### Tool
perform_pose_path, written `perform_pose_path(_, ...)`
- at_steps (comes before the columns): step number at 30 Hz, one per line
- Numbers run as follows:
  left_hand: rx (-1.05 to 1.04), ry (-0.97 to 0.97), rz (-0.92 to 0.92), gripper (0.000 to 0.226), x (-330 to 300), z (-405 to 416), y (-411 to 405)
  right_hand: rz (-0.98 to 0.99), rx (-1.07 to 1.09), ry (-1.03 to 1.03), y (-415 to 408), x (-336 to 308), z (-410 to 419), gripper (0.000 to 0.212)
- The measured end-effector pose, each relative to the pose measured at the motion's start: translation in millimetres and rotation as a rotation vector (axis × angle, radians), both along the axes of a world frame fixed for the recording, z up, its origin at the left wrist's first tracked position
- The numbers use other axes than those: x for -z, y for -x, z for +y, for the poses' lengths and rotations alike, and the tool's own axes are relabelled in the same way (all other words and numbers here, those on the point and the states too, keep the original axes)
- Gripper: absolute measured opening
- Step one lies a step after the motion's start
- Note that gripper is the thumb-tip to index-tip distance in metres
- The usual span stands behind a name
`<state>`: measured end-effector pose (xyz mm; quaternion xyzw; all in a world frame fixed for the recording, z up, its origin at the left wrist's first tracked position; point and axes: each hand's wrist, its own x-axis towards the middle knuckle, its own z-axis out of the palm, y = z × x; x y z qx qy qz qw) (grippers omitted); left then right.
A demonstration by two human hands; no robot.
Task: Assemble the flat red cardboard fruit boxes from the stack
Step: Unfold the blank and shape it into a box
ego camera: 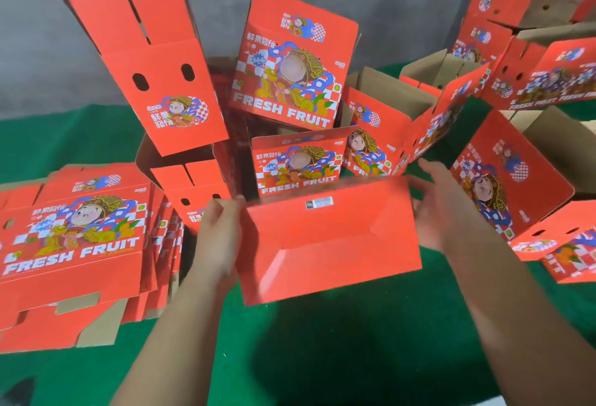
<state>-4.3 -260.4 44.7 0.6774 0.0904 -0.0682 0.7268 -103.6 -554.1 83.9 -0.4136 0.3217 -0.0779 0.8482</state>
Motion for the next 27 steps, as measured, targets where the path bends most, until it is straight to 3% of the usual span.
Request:
perform_pose_path(1,-0.004,0.022,-0.071,0.009,3,-4,8,0.034,-0.071,-0.004,5,5,-2,0.056)
perform_pose_path(4,0.089,0.246,-0.236,0.029,15,-7,21,0.068,-0.308,-0.113,23,23,-1,0.060)
perform_pose_path(6,0.207,0.286,-0.338,0.040,21,-1,19,0.003,-0.379,-0.198,37,39,0,0.064)
perform_pose_path(9,0.395,0.214,-0.451,0.055,25,-2,12,-0.156,-0.445,-0.183,56,62,-4,0.074)
perform_pose_path(13,0.550,-0.058,-0.447,0.065,29,-16,15,-0.103,-0.430,-0.095,77,67,-11,0.092)
perform_pose_path(17,0.540,-0.754,-0.556,0.054,31,-33,21,-0.006,-0.260,0.203,73,80,-6,0.098)
perform_pose_path(18,0.568,-0.795,-0.541,0.058,32,-38,26,-0.020,-0.195,0.259,70,85,-5,0.105)
perform_pose_path(21,0.680,-0.539,-0.463,0.072,48,-48,34,-0.125,-0.033,0.366,74,99,-12,0.124)
perform_pose_path(24,0.696,-0.583,-0.335,0.055,65,-48,38,-0.222,0.089,0.626,89,111,-29,0.118)
perform_pose_path(27,0.715,-0.575,-0.167,0.038,78,-48,42,-0.141,0.316,0.777,96,127,-51,0.124)
